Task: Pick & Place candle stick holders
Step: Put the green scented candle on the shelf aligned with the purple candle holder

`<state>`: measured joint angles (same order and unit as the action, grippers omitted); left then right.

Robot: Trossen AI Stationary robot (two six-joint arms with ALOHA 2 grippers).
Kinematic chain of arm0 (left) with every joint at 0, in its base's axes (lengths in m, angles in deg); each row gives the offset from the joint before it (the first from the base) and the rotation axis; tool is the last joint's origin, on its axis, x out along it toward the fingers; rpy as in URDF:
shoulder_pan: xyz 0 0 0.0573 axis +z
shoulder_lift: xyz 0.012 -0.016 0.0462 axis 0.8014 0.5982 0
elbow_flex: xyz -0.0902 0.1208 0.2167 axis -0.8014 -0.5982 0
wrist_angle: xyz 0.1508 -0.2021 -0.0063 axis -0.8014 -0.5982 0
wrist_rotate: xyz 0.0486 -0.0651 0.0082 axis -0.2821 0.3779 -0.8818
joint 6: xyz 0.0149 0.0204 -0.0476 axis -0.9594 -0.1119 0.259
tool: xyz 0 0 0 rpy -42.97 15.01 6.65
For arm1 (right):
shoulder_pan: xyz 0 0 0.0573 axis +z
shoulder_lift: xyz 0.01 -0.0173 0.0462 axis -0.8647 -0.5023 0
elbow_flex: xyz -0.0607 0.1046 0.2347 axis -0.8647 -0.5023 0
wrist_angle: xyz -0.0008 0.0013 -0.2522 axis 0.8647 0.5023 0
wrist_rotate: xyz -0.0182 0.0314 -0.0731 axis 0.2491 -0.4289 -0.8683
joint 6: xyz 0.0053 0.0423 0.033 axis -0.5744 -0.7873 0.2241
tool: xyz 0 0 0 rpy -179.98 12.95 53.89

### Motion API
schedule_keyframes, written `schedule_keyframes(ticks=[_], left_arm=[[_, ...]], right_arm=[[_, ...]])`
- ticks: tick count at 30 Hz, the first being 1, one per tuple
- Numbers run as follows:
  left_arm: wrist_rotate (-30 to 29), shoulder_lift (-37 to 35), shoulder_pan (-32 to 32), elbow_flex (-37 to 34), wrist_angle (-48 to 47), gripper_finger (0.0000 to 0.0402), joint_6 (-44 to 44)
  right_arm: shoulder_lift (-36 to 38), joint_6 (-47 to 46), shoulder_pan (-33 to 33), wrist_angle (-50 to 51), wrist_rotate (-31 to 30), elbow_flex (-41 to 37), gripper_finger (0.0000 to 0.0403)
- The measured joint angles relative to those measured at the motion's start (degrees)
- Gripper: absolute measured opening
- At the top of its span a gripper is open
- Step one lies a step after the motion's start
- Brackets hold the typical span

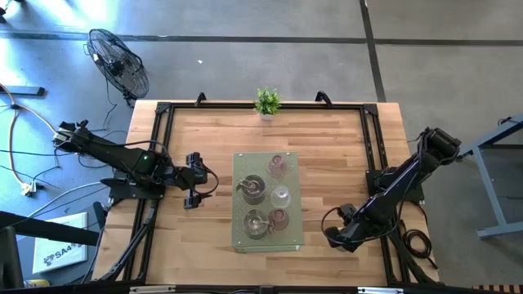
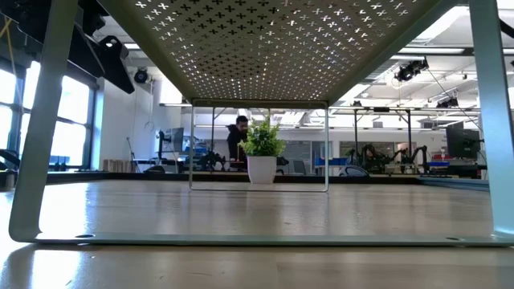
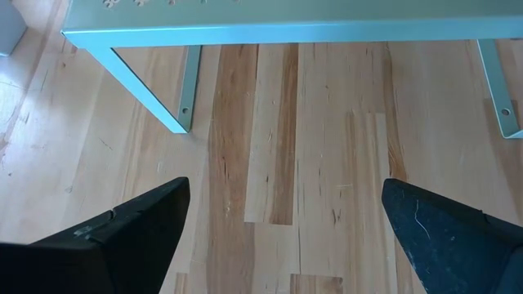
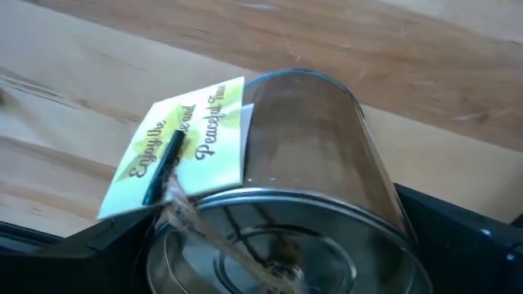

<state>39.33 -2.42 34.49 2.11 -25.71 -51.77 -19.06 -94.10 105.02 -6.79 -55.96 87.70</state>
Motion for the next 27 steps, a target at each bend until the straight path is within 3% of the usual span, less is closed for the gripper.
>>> schedule_keyframes(ticks=[13,24,27], left_arm=[[0.0,0.0,0.0,0.0,0.0,0.0396,0.0],[0.0,0.0,0.0,0.0,0.0,0.0396,0.0],[0.0,0.0,0.0,0.0,0.0,0.0396,0.0]], right_arm=[[0.0,3.7,2.9,-0.9,-4.6,0.0,0.0399],[-2.3,3.3,3.3,-2.7,-4.2,0.2,0.0399],[-3.0,6.8,3.3,-3.5,-3.6,0.1,0.0397]])
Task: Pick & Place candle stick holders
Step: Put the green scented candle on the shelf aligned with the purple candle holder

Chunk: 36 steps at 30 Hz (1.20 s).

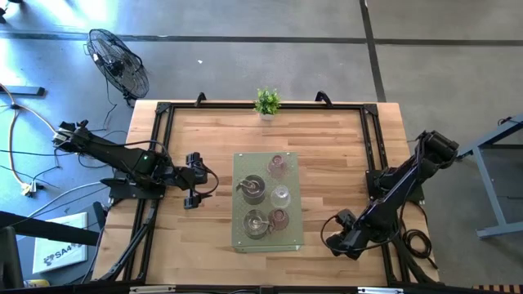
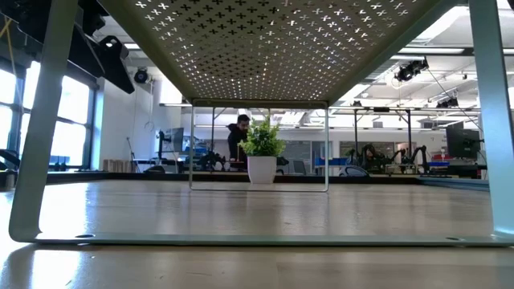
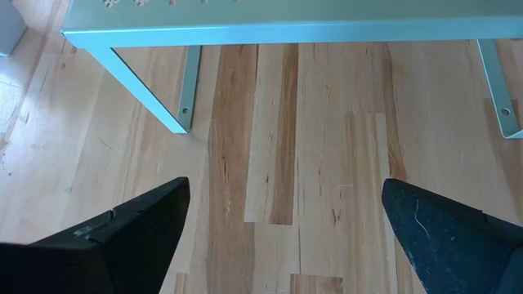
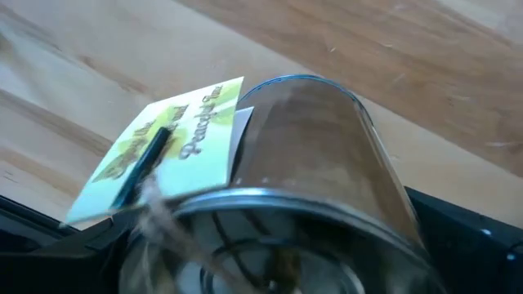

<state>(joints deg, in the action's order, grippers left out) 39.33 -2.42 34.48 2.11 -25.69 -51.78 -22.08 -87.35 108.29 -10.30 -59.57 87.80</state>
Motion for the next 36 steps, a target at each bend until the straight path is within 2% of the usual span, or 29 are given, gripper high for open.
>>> schedule_keyframes(ticks=[10,17,25,36], left_arm=[[0.0,0.0,0.0,0.0,0.0,0.0396,0.0],[0.0,0.0,0.0,0.0,0.0,0.0396,0.0],[0.0,0.0,0.0,0.0,0.0,0.0396,0.0],[0.0,0.0,0.0,0.0,0.0,0.0396,0.0]], right_arm=[[-0.1,3.8,0.0,-0.8,-0.3,-0.1,0.0392],[0.0,2.9,-0.1,-0.9,-0.4,-0.1,0.0365],[0.0,2.3,-0.1,-1.0,-0.7,-0.1,0.0361],[0.0,5.3,-0.1,-1.1,-9.3,0.0,0.0359]])
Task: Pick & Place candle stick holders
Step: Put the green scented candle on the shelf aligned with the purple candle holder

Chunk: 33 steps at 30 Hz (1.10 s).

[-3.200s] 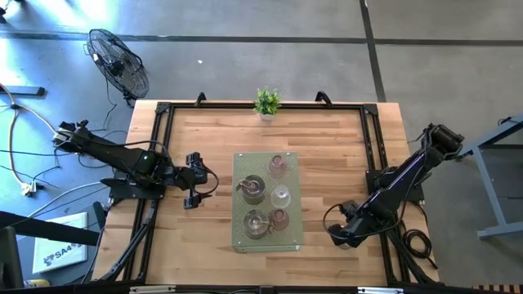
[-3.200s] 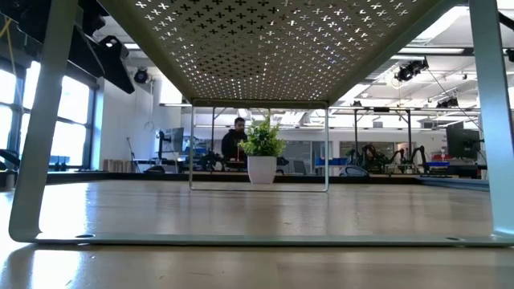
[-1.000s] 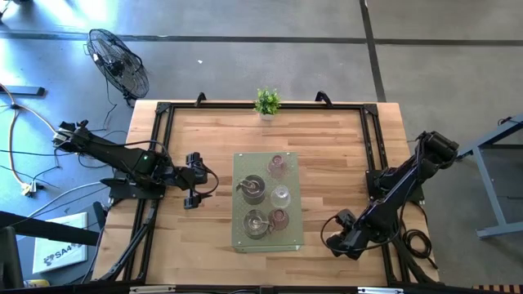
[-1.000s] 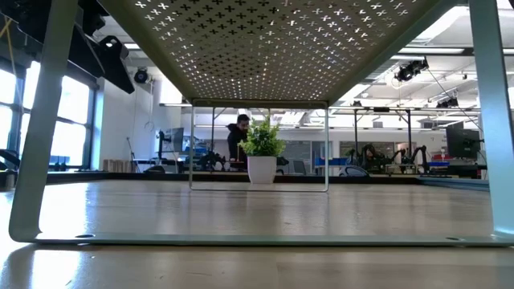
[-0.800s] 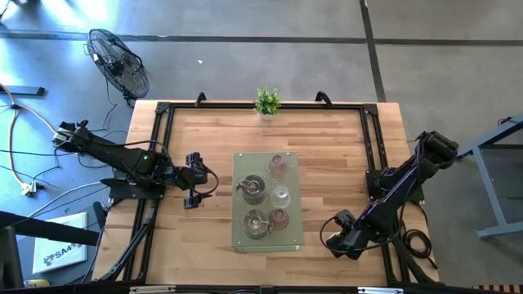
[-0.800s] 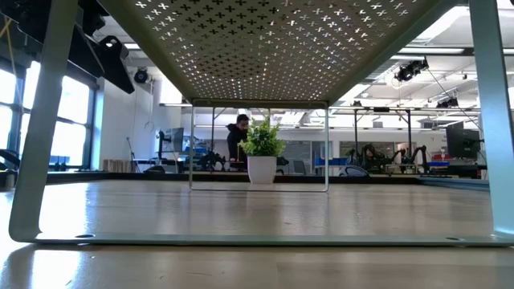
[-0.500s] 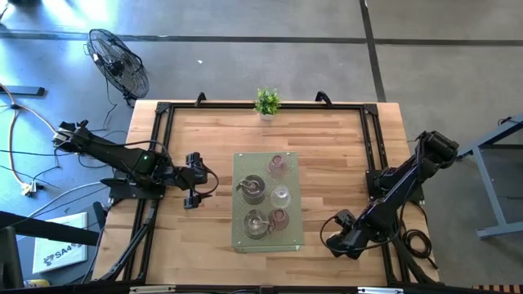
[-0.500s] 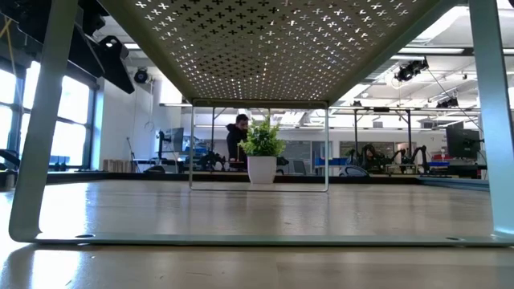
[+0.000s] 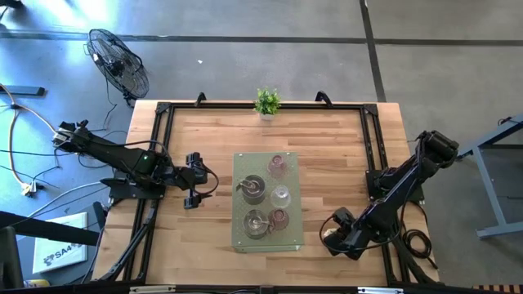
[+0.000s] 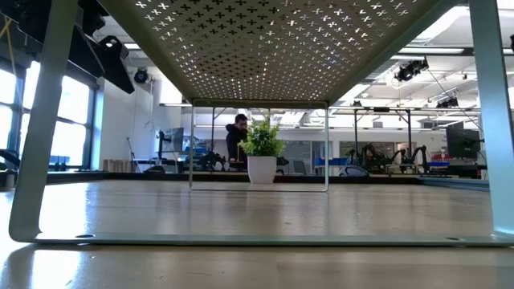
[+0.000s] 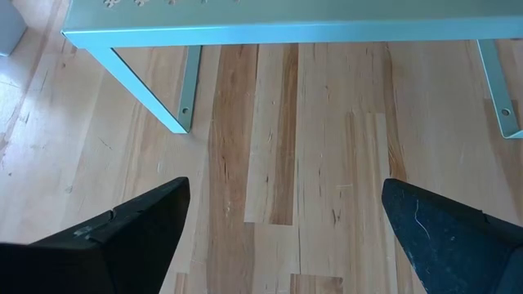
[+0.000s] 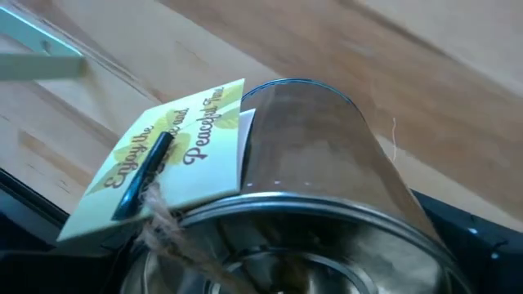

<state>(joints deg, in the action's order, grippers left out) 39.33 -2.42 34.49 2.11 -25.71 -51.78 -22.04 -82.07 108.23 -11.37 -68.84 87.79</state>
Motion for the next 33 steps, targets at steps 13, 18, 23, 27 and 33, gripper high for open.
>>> schedule_keyframes(ticks=[13,18,23,27,33], left_arm=[[0.0,0.0,0.0,0.0,0.0,0.0396,0.0],[0.0,0.0,0.0,0.0,0.0,0.0396,0.0],[0.0,0.0,0.0,0.0,0.0,0.0396,0.0],[0.0,0.0,0.0,0.0,0.0,0.0396,0.0],[0.0,0.0,0.0,0.0,0.0,0.0396,0.0]], right_arm=[[-0.2,9.6,0.0,-3.6,-19.6,-0.2,0.0358],[-0.2,12.1,0.0,-3.9,-28.2,-0.2,0.0358],[-0.2,14.9,0.2,-6.6,-32.9,-0.2,0.0358],[-0.2,21.1,0.1,-10.7,-36.7,-0.2,0.0358],[-0.1,28.9,-0.3,-13.6,-46.9,-0.2,0.0358]])
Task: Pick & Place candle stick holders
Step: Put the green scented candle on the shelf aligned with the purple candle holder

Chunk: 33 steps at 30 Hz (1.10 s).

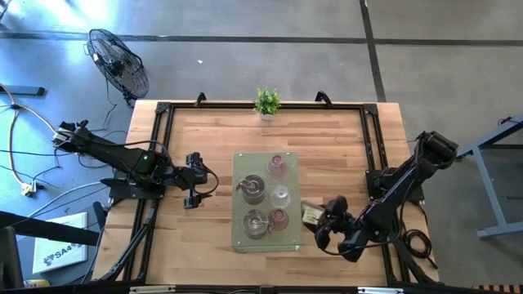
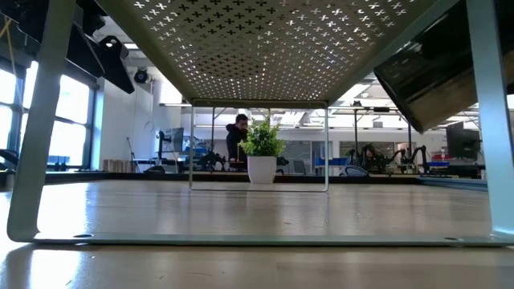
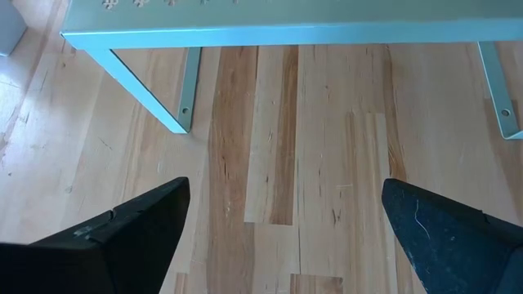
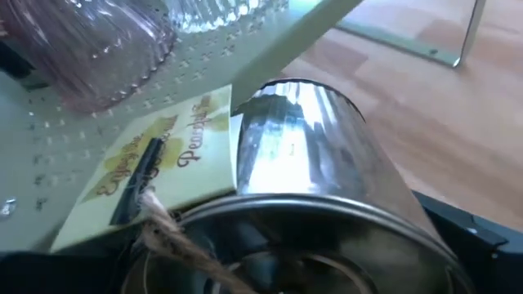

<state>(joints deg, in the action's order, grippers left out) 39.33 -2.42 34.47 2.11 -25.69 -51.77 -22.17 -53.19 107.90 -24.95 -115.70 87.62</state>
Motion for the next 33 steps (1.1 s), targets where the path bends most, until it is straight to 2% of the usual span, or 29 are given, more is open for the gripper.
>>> schedule_keyframes(ticks=[9,17,24,33], left_arm=[[0.0,0.0,0.0,0.0,0.0,0.0396,0.0],[0.0,0.0,0.0,0.0,0.0,0.0396,0.0],[0.0,0.0,0.0,0.0,0.0,0.0396,0.0],[0.0,0.0,0.0,0.0,0.0,0.0396,0.0]], right_arm=[[0.2,4.8,-0.2,-1.4,-8.8,0.2,0.0358],[0.2,4.9,-0.2,-1.3,-8.2,0.2,0.0358],[0.2,9.1,-0.4,0.3,-9.0,2.5,0.0358],[0.2,12.1,-0.5,10.1,-10.2,10.1,0.0358]])
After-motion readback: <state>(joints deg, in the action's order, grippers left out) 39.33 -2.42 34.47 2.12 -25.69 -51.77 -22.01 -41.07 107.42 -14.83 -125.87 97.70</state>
